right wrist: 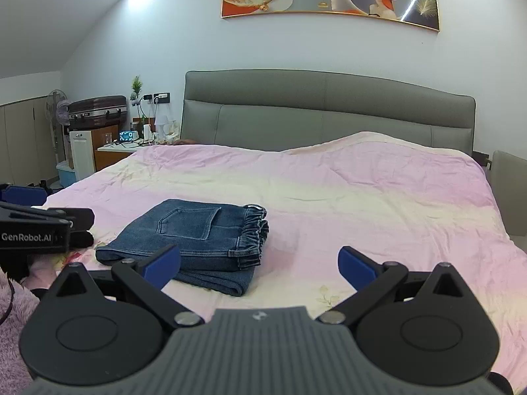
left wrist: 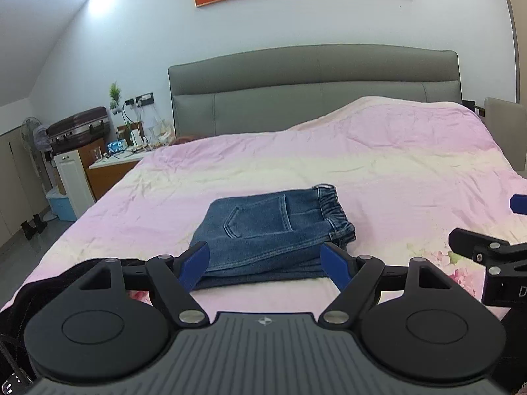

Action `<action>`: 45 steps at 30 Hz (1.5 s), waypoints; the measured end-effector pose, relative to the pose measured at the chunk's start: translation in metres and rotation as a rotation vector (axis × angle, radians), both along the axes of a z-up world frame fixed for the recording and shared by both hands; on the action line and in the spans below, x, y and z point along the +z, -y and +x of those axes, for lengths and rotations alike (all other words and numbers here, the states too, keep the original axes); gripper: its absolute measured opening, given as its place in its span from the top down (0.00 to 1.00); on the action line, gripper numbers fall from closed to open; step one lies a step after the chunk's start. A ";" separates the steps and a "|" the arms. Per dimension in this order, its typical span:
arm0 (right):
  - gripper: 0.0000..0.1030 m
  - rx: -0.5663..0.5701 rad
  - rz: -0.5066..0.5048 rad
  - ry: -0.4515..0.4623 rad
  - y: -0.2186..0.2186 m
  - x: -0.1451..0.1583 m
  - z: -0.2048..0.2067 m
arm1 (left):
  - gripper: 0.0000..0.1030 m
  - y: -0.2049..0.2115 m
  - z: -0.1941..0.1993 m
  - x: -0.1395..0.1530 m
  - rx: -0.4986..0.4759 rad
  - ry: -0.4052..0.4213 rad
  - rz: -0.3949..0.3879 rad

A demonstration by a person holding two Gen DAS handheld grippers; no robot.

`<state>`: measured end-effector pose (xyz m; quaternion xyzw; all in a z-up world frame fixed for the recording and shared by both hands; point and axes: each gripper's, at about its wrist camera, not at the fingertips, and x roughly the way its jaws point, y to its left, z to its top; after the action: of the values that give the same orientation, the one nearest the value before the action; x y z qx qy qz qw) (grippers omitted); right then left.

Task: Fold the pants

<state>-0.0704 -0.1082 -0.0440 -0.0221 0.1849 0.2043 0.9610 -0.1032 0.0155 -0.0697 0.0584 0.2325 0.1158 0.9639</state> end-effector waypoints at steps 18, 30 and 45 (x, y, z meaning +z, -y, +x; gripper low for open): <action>0.05 -0.003 0.006 -0.010 0.003 0.000 0.008 | 0.13 0.007 -0.002 -0.009 0.014 -0.054 -0.021; 0.05 0.009 0.008 -0.013 0.002 0.000 0.006 | 0.13 0.006 0.001 -0.007 0.017 -0.064 -0.026; 0.05 0.022 0.027 -0.009 0.006 -0.001 0.005 | 0.13 0.010 0.000 -0.007 0.015 -0.065 -0.027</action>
<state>-0.0649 -0.1139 -0.0450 -0.0101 0.1860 0.2173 0.9582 -0.1030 0.0058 -0.0764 0.0475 0.2655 0.1179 0.9557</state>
